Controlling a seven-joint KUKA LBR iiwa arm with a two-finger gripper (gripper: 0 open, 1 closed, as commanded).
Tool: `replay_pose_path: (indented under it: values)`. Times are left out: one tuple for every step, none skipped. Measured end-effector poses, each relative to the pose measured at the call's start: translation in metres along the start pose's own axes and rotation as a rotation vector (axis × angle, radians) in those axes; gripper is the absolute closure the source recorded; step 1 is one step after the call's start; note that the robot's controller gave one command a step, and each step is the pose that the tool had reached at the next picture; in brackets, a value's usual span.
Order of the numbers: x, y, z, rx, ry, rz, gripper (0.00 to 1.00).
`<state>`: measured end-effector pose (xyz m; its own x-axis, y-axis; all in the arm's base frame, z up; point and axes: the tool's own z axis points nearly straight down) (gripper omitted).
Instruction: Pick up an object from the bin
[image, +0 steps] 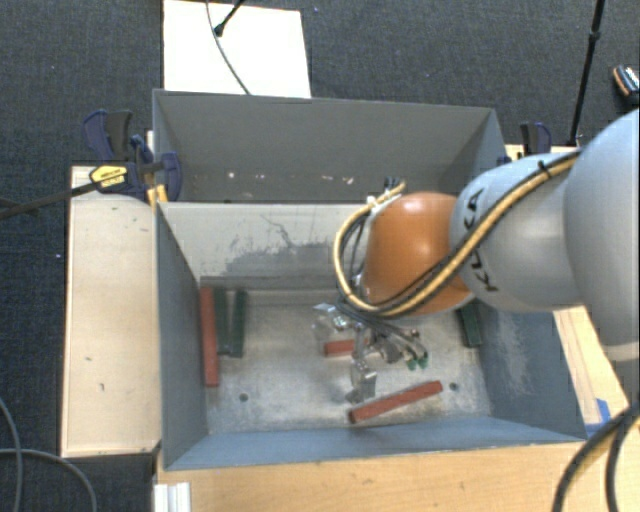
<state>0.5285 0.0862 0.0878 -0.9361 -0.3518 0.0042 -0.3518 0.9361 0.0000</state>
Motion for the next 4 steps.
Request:
replay_pose_path:
  values:
    - [-0.023,-0.042,0.018,0.002,-0.009,-0.021,0.00]
    - [-0.022,-0.039,0.017,0.000,-0.008,-0.021,1.00]
    - [-0.026,-0.051,-0.102,0.003,-0.014,-0.051,1.00]
    - [-0.028,-0.039,-0.143,0.002,-0.013,-0.055,1.00]
